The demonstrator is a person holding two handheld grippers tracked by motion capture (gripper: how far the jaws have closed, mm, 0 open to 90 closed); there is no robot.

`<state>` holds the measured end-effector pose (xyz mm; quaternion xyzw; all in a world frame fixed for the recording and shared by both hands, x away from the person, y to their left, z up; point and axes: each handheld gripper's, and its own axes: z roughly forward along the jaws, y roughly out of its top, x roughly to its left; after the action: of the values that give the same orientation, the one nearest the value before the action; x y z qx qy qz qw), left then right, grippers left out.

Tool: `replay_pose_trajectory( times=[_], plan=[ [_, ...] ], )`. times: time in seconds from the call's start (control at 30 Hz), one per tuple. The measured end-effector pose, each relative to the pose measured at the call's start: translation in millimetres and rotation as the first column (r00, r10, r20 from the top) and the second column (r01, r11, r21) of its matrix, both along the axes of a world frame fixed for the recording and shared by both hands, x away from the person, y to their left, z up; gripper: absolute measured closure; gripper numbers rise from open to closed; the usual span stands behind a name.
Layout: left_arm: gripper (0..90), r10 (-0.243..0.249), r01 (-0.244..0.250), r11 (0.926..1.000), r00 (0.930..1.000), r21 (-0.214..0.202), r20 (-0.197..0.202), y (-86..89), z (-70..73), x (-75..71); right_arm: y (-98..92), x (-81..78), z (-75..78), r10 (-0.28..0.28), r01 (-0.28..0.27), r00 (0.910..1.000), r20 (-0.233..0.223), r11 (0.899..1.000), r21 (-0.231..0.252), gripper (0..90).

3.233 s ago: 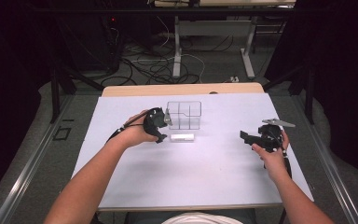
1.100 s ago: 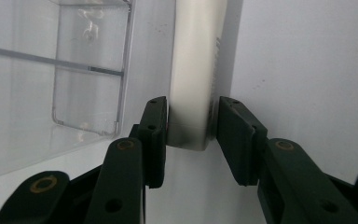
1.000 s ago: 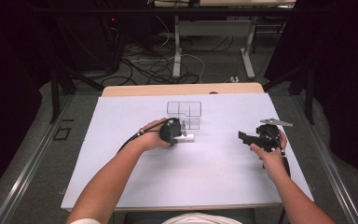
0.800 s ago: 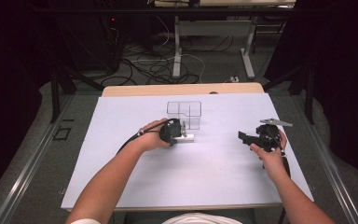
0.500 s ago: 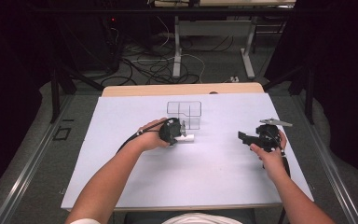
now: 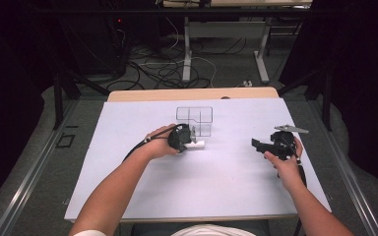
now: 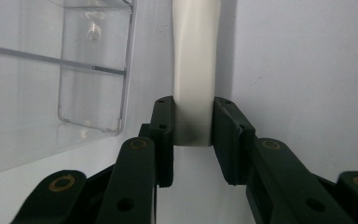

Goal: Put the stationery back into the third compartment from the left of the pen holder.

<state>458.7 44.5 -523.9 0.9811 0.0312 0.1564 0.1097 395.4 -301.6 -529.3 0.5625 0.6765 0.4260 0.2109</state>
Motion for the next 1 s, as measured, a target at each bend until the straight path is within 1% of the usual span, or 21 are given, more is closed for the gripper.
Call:
replay_pose_trajectory(
  times=[0.03, 0.2, 0.23, 0.3, 0.37, 0.43, 0.5, 0.63, 0.67, 0.7, 0.73, 0.8, 0.83, 0.87, 0.97, 1.0],
  plan=[
    [70.8, 0.004, -0.004, 1.0000, 1.0000, -0.008, 0.001, 0.3, 0.2, 0.0, 0.0, 0.0, 0.0, -0.001, 0.001, 1.0000, 0.000, 1.000, 0.000, 14.1],
    [70.9, 0.012, -0.012, 0.9998, 0.9999, -0.018, -0.001, 1.7, 3.5, 0.1, -0.3, 0.2, -0.2, -0.002, 0.002, 1.0000, -0.001, 1.000, -0.001, 14.1],
    [70.9, 0.012, -0.012, 0.9998, 0.9999, -0.018, 0.004, 2.0, 4.7, 0.2, -0.2, 0.1, -0.2, -0.001, 0.001, 1.0000, -0.001, 1.000, 0.000, 14.1],
    [70.9, 0.023, -0.023, 0.9990, 0.9997, -0.039, -0.004, 2.8, 5.7, -0.4, 0.1, 0.0, 0.0, 0.000, 0.000, 1.0000, 0.000, 1.000, 0.000, 14.1],
    [70.9, 0.028, -0.028, 0.9985, 0.9996, -0.048, -0.001, 3.2, 8.5, -0.4, 0.2, -0.1, 0.0, 0.001, -0.001, 1.0000, 0.001, 1.000, 0.001, 14.1],
    [70.9, 0.040, -0.040, 0.9970, 0.9992, -0.067, -0.011, 3.6, 11.0, -0.4, 0.2, -0.1, 0.0, 0.000, 0.000, 1.0000, 0.000, 1.000, 0.001, 14.1],
    [70.9, 0.065, -0.067, 0.9942, 0.9977, -0.084, -0.021, 3.5, 13.8, -0.7, 0.2, -0.1, 0.0, 0.000, 0.000, 1.0000, 0.000, 1.000, 0.001, 14.1],
    [70.9, 0.095, -0.099, 0.9845, 0.9948, -0.144, -0.037, 4.0, 20.1, 0.1, 0.6, -0.1, -0.2, -0.001, 0.001, 1.0000, -0.001, 1.000, 0.001, 14.1],
    [70.9, 0.099, -0.105, 0.9806, 0.9941, -0.166, -0.046, 4.4, 22.6, 0.3, 0.6, -0.1, -0.3, 0.000, 0.000, 1.0000, 0.000, 1.000, 0.000, 14.1],
    [70.9, 0.110, -0.118, 0.9742, 0.9927, -0.193, -0.050, 4.5, 23.7, -0.1, 0.7, -0.3, -0.2, 0.001, -0.001, 1.0000, 0.001, 1.000, -0.001, 14.1],
    [70.9, 0.117, -0.127, 0.9694, 0.9914, -0.210, -0.059, 4.8, 25.4, 0.0, 1.3, -0.5, 0.0, -0.002, 0.002, 1.0000, -0.001, 1.000, 0.002, 14.1],
    [70.9, 0.136, -0.152, 0.9567, 0.9876, -0.249, -0.078, 5.7, 28.3, 0.0, 1.3, -0.3, -0.1, -0.002, 0.002, 1.0000, 0.005, 1.000, -0.001, 14.3],
    [71.0, 0.141, -0.159, 0.9517, 0.9863, -0.263, -0.085, 6.2, 29.2, 0.0, 2.0, -0.6, 0.1, -0.002, 0.002, 1.0000, 0.005, 1.000, 0.002, 14.6],
    [71.0, 0.151, -0.172, 0.9431, 0.9840, -0.284, -0.095, 7.2, 30.7, 0.0, 1.7, -0.4, 0.1, 0.002, -0.002, 1.0000, 0.008, 1.000, -0.002, 14.6],
    [71.0, 0.162, -0.192, 0.9224, 0.9800, -0.335, -0.115, 9.9, 33.6, -0.3, 3.3, -0.7, 0.2, 0.013, -0.013, 0.9999, 0.009, 1.000, 0.003, 14.7],
    [71.0, 0.168, -0.200, 0.9141, 0.9786, -0.353, -0.119, 10.9, 34.3, -0.6, 4.7, -0.9, 0.2, 0.015, -0.015, 0.9999, 0.004, 1.000, 0.011, 14.7]
  ],
)
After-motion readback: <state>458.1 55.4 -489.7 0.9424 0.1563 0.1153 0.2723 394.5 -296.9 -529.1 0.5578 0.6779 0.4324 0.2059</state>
